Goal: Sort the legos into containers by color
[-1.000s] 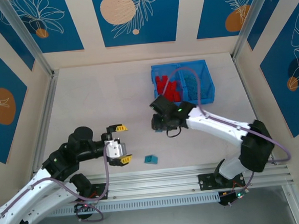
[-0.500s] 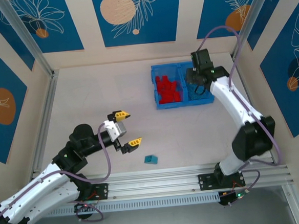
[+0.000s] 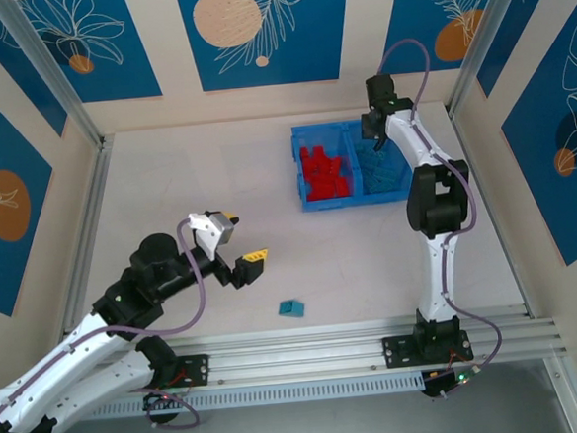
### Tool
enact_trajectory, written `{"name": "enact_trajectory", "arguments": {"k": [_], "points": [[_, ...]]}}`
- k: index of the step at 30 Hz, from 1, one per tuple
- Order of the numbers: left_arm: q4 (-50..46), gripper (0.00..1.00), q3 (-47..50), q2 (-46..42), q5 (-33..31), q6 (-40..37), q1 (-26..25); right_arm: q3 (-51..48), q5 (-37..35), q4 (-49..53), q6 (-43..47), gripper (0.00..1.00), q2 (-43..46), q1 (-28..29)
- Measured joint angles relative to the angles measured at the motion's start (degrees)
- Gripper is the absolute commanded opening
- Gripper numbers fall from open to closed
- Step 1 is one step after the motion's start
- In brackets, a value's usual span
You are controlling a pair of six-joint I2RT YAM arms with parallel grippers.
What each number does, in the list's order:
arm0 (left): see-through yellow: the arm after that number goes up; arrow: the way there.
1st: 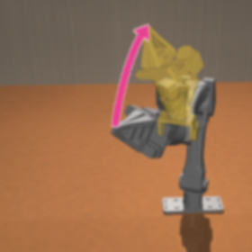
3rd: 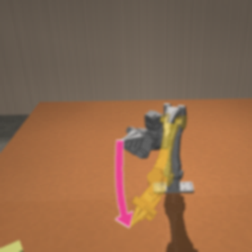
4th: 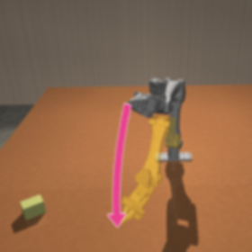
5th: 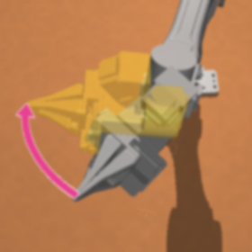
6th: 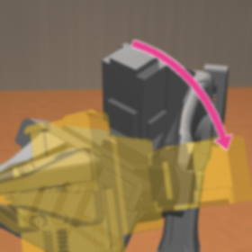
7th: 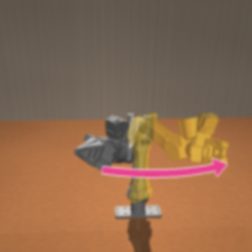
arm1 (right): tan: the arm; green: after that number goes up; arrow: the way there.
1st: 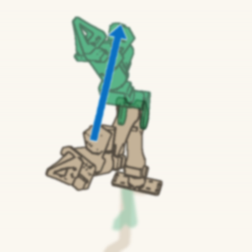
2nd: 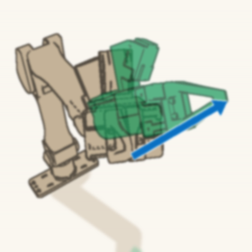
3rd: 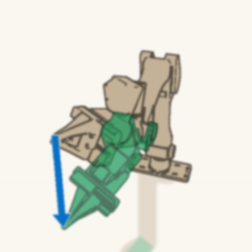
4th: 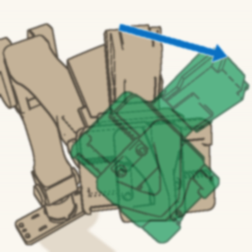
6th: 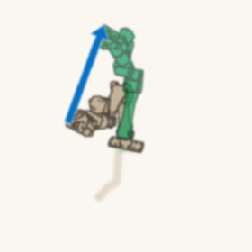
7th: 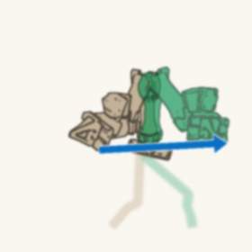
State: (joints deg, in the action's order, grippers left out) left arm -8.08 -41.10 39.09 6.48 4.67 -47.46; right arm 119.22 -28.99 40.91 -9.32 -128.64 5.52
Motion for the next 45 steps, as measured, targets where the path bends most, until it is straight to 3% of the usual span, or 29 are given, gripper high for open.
{"name": "enact_trajectory", "arguments": {"k": [7, 12, 17, 21, 25, 29, 35, 40, 45], "points": [[-0.35, 1.00, 0.00, 1.99, -1.79, -0.17, -0.31, 2.78, 3.85, 4.90, -2.58, 0.63, 3.13, -0.33], [-0.35, 1.00, 0.00, 5.16, -3.06, -2.27, -0.37, -15.19, 11.50, 3.76, -7.45, 0.66, 19.56, 2.56], [-0.72, 1.00, 0.00, 5.86, -3.06, -8.22, -0.46, -32.17, 19.71, 0.59, -9.53, 0.73, 41.33, 10.60], [-3.37, 1.00, 0.20, 4.24, -0.79, -18.25, -0.46, -45.13, 24.28, -1.88, -11.23, 0.78, 57.18, 18.75], [-6.49, 1.00, 2.05, -0.33, 1.49, -29.31, -0.46, -55.17, 26.73, -2.78, -15.82, 0.81, 65.83, 29.29], [-11.30, 1.00, 4.11, -4.76, 4.52, -39.06, -0.46, -63.28, 27.06, -3.85, -21.73, 0.85, 66.27, 40.15], [-16.87, 1.00, 5.14, -6.03, 7.76, -46.99, -0.46, -66.47, 25.18, -5.40, -24.37, 0.91, 55.80, 52.59], [-17.51, 1.00, 6.58, -6.03, 9.77, -48.63, -0.48, -65.31, 22.08, -6.56, -17.20, 0.88, 44.02, 57.66], [-17.73, 1.00, 6.95, -6.67, 10.05, -48.78, -0.46, -64.57, 20.96, -8.31, -11.41, 0.80, 36.76, 58.25]]}}
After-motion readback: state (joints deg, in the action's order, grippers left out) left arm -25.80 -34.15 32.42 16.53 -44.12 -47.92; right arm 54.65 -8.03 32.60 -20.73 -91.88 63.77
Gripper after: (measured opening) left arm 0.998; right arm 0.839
